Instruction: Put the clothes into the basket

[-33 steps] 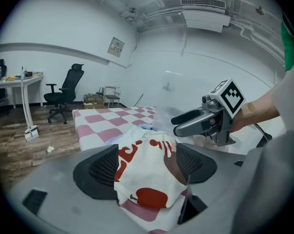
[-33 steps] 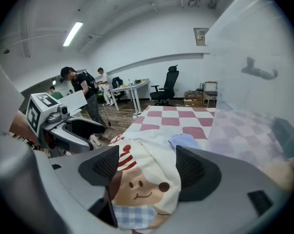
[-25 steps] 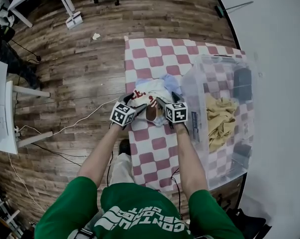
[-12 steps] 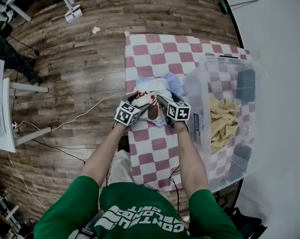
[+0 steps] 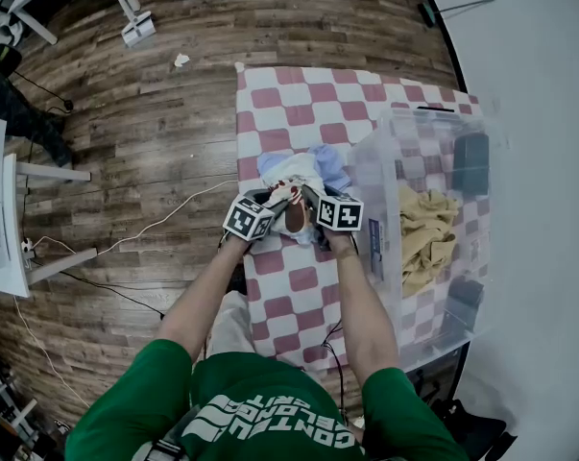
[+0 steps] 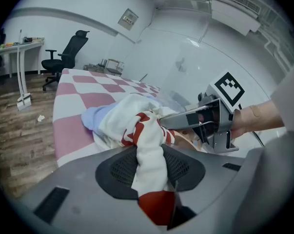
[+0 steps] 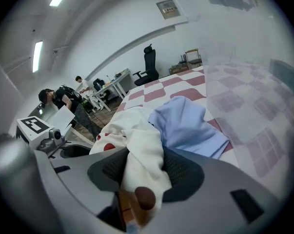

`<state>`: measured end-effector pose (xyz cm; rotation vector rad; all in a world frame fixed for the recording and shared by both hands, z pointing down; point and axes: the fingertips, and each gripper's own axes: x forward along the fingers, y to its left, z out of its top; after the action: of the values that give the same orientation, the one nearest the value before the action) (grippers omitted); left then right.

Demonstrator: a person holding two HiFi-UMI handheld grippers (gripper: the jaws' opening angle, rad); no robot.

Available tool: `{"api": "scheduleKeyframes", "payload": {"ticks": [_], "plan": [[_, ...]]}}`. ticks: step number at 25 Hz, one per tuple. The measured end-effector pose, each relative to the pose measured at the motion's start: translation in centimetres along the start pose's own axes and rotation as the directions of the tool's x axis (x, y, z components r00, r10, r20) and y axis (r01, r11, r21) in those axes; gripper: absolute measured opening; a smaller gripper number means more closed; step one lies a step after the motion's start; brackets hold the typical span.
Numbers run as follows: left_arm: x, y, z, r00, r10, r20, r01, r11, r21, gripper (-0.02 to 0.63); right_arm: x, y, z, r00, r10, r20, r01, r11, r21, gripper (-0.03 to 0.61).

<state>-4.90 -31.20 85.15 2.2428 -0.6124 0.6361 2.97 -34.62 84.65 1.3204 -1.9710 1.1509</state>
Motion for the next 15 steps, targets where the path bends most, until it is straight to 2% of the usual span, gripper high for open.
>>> {"api": "scheduleKeyframes", "payload": {"ticks": [5,12,15], "plan": [[-0.3,-1.1,0.3,1.0,-0.025,0.005,0.025,1.0,0.005,0.12,-0.6,0.4,-0.2,1.0,-0.027,0.011,0.027,0.998,-0.054,0.152],[-1.3,-3.9,1.9,0.995,-0.077,0.064,0.075,0.997,0.035,0.107,-3.7,0.9,0.9,0.995,-0.046,0.088,0.05,0.998,-0.043,0.133],[-2.2,-5.1,2.6,0.992,-0.084,0.092,0.081,0.996,0.045,0.104,-5.3,2.4,1.6,0.992,-0.005,0.126,0.013,0.998,-0.066,0.121]]}}
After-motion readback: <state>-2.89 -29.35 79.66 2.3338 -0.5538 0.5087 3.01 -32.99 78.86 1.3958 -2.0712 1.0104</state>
